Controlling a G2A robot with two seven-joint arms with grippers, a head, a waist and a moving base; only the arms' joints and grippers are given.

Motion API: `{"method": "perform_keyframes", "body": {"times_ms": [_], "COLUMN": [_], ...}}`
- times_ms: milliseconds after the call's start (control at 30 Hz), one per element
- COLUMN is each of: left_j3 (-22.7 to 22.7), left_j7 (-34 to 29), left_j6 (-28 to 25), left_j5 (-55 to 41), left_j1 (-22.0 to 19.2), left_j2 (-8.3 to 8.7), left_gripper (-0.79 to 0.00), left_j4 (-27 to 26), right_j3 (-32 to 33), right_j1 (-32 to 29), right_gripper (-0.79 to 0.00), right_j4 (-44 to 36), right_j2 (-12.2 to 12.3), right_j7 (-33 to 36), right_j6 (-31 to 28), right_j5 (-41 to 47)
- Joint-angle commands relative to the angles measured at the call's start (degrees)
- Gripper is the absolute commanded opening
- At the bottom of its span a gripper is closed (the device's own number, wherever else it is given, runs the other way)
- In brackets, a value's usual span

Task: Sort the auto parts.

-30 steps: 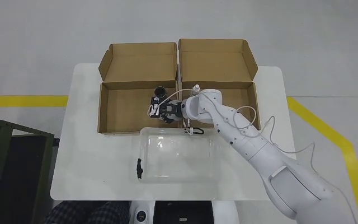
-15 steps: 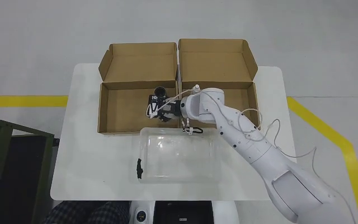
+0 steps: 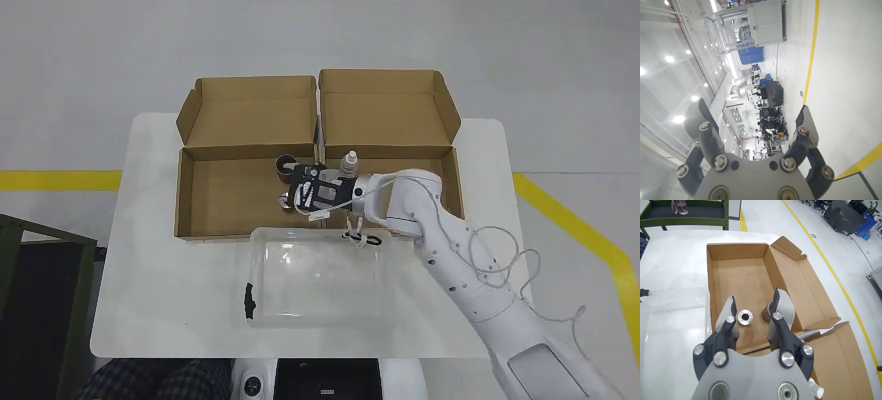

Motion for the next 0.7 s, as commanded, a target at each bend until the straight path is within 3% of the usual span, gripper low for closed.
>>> {"method": "perform_keyframes", "body": {"times_ms": [0,100,367,433,467,500,667], "left_j3": [0.0,0.0,0.0,0.0,0.0,0.0,0.0], "left_j7": [0.0,0.0,0.0,0.0,0.0,0.0,0.0], "left_j6": [0.0,0.0,0.0,0.0,0.0,0.0,0.0], "left_j5": [0.0,0.0,0.0,0.0,0.0,0.0,0.0], "left_j1": [0.0,0.0,0.0,0.0,0.0,0.0,0.0], "left_j2": [0.0,0.0,0.0,0.0,0.0,0.0,0.0], "left_gripper": [0.0,0.0,0.0,0.0,0.0,0.0,0.0], "left_j4": [0.0,0.0,0.0,0.0,0.0,0.0,0.0], "right_j3": [2.36,5.89,14.19,15.99,16.9,17.81,21.96], "right_j1": [-2.46,-6.32,-15.65,-17.74,-18.81,-19.89,-25.16], "right_gripper": [-0.413,-0.391,-0.222,-0.142,-0.034,0.0,0.0], "right_j4": [-2.02,-5.52,-11.58,-12.38,-12.67,-12.95,-14.0], "right_j2": [0.7,1.78,3.97,4.37,4.56,4.72,5.52], "right_j7": [-0.58,-2.73,-8.52,-10.2,-11.12,-12.22,-17.4], "right_j6": [0.12,-0.11,0.7,1.34,1.82,2.4,4.56], "right_j5": [-0.58,-1.67,-3.93,-4.23,-4.27,-4.19,-4.67]}}
